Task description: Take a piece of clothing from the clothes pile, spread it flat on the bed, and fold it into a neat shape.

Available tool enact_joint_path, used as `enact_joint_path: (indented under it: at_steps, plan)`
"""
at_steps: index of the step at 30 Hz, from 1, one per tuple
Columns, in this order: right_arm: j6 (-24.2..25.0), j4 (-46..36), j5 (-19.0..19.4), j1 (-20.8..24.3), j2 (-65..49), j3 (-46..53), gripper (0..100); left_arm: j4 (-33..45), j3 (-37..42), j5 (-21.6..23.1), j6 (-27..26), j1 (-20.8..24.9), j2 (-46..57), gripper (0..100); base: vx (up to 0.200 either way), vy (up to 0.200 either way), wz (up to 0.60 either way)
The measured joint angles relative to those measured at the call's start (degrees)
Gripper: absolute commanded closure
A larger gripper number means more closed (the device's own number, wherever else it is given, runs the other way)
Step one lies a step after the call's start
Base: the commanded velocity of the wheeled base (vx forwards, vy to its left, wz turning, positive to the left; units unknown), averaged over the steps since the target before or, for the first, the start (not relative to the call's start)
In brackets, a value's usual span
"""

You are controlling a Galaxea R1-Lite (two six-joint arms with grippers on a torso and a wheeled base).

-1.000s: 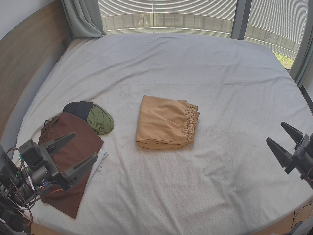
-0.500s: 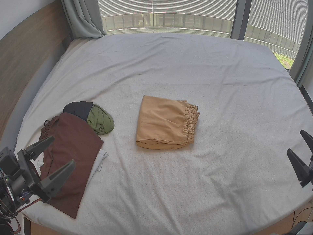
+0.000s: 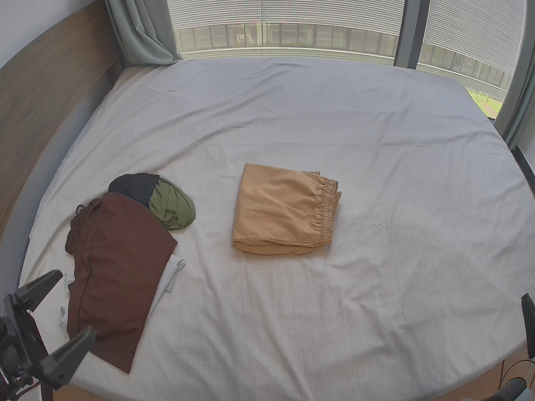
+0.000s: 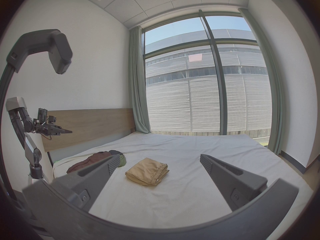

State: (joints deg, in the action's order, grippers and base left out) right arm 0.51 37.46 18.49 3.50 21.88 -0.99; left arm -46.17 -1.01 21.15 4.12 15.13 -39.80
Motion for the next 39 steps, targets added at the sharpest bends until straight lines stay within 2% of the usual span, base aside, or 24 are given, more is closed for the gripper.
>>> enact_joint_path:
  at_steps: [11, 16, 18, 23, 25, 31, 36, 39]
  plan:
    - [0.28, -13.03, -0.05, -1.38, -14.38, -0.02, 0, 22.60, 0.02, 0.28, -0.11, -2.65, 21.13, 0, 0.000, 0.000, 0.00]
    - [0.79, -22.53, -1.21, -2.24, -18.33, -0.02, 0, 28.49, 0.02, 0.61, -0.10, -4.06, 27.32, 0, 0.000, 0.000, 0.00]
    - [0.93, -25.97, -3.89, -2.54, -19.35, -0.02, 0, 30.79, 0.02, 0.57, -0.10, -4.90, 29.37, 0, 0.000, 0.000, 0.00]
    - [0.93, -31.56, -14.09, -2.88, -20.59, -0.02, 0, 34.78, 0.02, -0.73, -0.05, -6.42, 32.56, 0, 0.000, 0.000, 0.00]
    - [0.85, -32.57, -16.55, -2.95, -20.83, -0.02, 0, 38.38, 0.02, -1.89, -0.18, -6.81, 33.35, 0, 0.000, 0.000, 0.00]
    - [-0.09, -34.60, -19.44, -3.10, -21.15, -0.02, 0, 42.40, 0.02, -3.86, -0.40, -9.68, 34.57, 0, 0.000, 0.000, 0.00]
    - [-0.76, -37.17, -18.70, -2.99, -21.22, -0.02, 0, 42.26, 0.00, -3.78, -0.89, -14.86, 36.23, 0, 0.000, 0.000, 0.00]
    - [-1.02, -37.53, -18.38, -2.99, -21.22, -0.02, 0, 42.20, 0.00, -3.86, -0.89, -15.35, 37.38, 0, 0.000, 0.000, 0.00]
